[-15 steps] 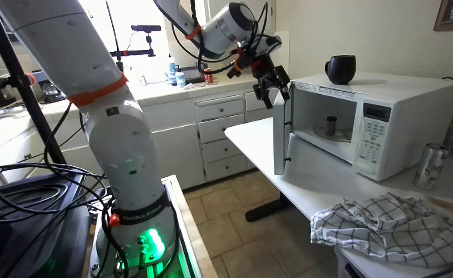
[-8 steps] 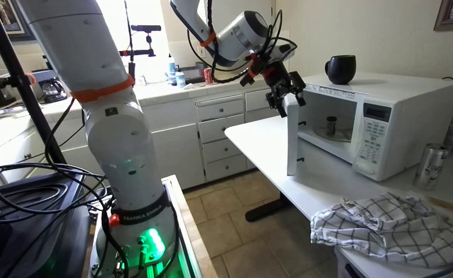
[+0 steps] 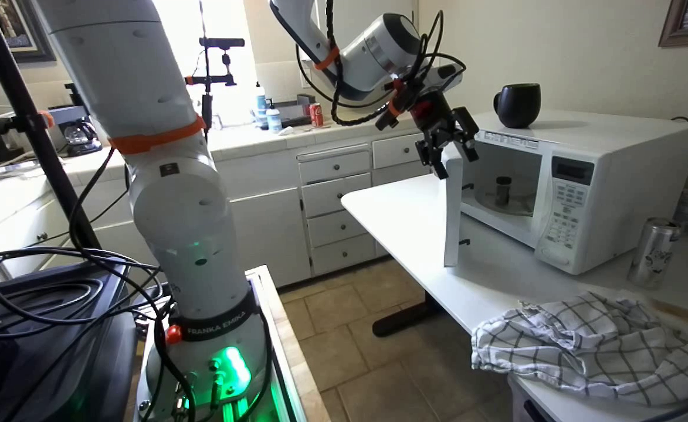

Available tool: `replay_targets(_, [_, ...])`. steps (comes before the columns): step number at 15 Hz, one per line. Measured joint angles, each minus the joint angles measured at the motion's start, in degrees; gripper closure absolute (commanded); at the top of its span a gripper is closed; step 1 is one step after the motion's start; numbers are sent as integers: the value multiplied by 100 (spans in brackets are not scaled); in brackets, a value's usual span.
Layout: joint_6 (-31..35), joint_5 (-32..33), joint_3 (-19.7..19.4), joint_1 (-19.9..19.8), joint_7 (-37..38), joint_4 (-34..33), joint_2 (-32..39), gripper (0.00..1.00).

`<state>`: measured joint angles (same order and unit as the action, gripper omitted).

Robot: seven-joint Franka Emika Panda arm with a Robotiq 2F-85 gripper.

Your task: Close the microwave door

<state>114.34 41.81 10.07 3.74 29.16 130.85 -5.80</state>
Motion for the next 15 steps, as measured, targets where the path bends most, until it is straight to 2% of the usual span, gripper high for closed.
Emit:
replay_targets(8, [61,-255,-112,1,6,-304,239,0])
replay_targets(15, [-421,981,-367,-10,2070,-1252,1247,0])
